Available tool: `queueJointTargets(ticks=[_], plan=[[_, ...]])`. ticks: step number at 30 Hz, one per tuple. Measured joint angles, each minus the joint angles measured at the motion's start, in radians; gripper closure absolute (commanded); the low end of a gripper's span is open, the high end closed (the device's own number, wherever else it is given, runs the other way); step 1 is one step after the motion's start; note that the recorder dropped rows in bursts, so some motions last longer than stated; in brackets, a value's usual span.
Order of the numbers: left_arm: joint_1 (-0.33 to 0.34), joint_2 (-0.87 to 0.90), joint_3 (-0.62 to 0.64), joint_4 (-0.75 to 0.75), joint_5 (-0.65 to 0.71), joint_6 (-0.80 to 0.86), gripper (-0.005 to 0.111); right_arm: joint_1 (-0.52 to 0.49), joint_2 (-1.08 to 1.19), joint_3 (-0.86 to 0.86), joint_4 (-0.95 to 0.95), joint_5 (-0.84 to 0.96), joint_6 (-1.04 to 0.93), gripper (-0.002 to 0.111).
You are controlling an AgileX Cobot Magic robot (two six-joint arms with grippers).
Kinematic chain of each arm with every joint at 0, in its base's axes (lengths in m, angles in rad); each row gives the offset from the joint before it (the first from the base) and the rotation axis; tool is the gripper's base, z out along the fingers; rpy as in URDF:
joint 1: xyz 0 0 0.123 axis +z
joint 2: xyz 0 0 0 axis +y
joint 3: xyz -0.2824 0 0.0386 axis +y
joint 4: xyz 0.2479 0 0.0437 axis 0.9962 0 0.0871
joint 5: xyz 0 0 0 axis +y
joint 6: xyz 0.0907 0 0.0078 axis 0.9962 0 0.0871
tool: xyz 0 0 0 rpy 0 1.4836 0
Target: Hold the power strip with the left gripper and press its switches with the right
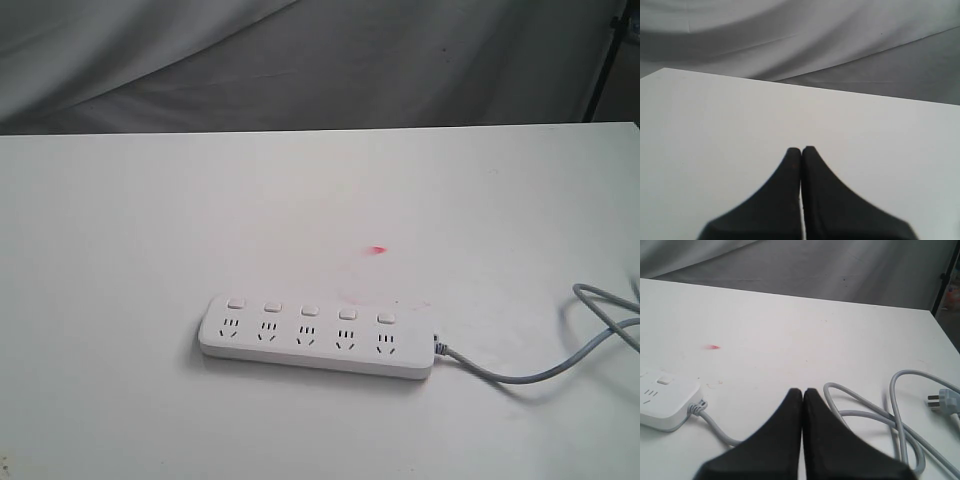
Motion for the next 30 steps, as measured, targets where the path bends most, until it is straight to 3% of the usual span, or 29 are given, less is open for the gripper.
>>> queueJointTargets(ticks=[12, 19, 30], plan=[[0.0, 0.0, -0.002, -0.021, 0.016, 0.006, 0.106, 0.0, 0.0, 0.0, 0.0, 0.0, 0.0, 0.108], [0.0, 0.012, -0.137, -0.05, 0.068, 0.094, 0.106, 0.0, 0.0, 0.0, 0.0, 0.0, 0.0, 0.108], [0.0, 0.374, -0.368, -0.238, 0.077, 0.323, 0.106, 0.0, 0.0, 0.0, 0.0, 0.0, 0.0, 0.108]])
